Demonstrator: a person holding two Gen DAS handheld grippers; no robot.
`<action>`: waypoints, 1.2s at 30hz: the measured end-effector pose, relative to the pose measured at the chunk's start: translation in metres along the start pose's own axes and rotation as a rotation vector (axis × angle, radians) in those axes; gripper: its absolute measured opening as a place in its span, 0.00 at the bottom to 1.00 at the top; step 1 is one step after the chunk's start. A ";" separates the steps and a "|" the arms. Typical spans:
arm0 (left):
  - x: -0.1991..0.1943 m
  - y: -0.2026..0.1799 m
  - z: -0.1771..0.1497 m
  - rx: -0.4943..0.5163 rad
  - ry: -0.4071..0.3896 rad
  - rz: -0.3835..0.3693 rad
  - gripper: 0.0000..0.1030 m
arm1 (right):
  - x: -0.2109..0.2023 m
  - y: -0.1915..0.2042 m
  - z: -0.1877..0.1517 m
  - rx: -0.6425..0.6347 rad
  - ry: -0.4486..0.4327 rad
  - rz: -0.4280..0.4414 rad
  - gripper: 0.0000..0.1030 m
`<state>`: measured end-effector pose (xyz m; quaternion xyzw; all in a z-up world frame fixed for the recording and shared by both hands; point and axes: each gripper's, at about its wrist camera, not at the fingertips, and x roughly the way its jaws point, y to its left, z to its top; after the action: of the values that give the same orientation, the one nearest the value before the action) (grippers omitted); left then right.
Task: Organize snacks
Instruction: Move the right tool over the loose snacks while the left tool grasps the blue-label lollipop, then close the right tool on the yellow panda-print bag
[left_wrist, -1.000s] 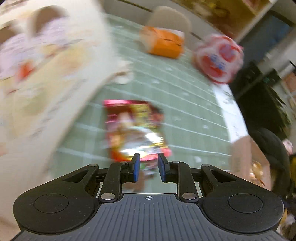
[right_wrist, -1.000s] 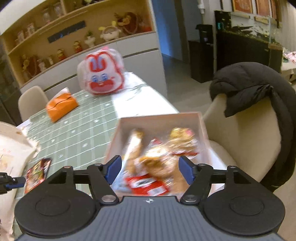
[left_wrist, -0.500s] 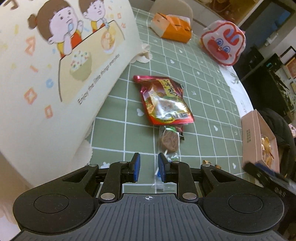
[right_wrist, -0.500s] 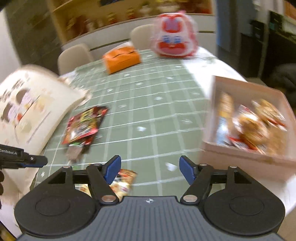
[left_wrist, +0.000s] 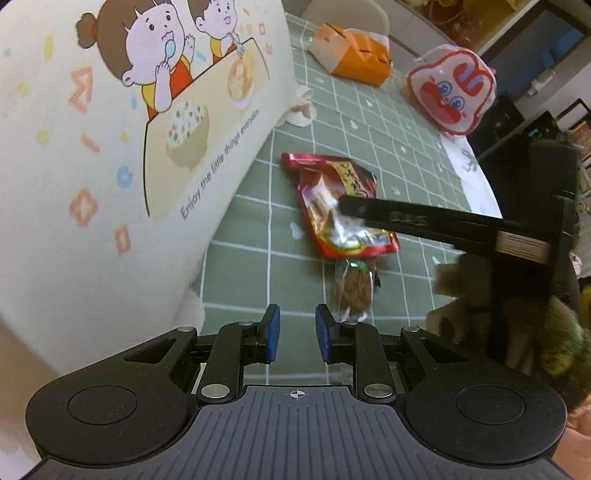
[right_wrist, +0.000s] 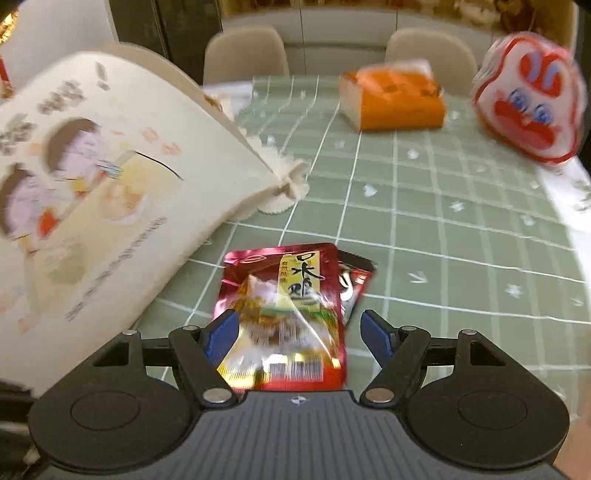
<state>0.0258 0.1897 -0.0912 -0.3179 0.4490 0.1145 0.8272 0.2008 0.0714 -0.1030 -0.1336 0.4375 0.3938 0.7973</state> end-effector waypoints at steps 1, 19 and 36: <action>0.003 0.001 0.003 -0.001 0.002 -0.001 0.24 | 0.011 -0.002 0.003 0.007 0.035 0.001 0.71; 0.056 -0.017 0.032 -0.016 -0.001 -0.030 0.24 | -0.071 -0.090 -0.048 0.173 -0.007 -0.143 0.13; 0.054 -0.093 -0.019 0.329 0.067 0.101 0.25 | -0.107 -0.035 -0.122 0.161 -0.041 -0.045 0.59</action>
<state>0.0884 0.1011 -0.1036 -0.1590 0.5042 0.0702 0.8459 0.1216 -0.0738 -0.0928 -0.0706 0.4481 0.3422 0.8229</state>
